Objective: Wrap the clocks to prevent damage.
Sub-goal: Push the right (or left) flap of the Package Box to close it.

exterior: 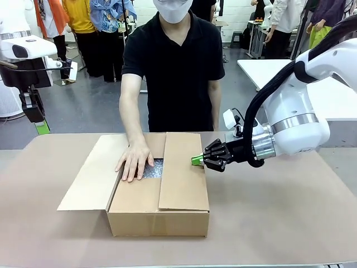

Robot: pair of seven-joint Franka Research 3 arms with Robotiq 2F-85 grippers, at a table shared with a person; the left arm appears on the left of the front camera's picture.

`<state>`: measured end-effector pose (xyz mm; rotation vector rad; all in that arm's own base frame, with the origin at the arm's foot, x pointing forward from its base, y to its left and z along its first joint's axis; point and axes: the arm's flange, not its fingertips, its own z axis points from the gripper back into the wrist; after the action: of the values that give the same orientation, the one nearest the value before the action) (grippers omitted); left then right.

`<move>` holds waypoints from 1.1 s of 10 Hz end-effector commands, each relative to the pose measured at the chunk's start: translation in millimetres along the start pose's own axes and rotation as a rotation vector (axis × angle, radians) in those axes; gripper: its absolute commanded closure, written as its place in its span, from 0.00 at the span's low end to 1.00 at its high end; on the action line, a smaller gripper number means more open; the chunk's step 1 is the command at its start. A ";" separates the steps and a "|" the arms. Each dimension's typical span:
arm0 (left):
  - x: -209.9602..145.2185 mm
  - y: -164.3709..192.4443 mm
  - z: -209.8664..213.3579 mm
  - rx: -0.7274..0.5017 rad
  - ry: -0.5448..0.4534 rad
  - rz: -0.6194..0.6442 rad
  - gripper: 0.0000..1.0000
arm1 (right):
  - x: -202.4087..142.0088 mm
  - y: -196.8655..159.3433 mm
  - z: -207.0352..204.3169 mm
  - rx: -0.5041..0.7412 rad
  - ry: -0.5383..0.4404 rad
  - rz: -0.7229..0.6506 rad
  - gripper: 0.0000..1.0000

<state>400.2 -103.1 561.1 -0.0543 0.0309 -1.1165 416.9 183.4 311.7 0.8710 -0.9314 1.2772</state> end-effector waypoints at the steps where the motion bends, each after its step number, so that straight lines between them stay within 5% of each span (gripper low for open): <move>1: -2.2 1.0 1.3 0.016 0.003 0.004 1.00 | -15.9 -3.0 -14.6 0.014 0.027 -0.009 0.99; 11: -2.2 1.0 1.3 0.016 0.003 0.004 1.00 | -1.6 -1.9 -2.1 0.005 -0.003 -0.005 0.99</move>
<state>400.2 -103.1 561.1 -0.0542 0.0310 -1.1165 419.2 183.9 312.6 0.8756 -0.9339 1.2783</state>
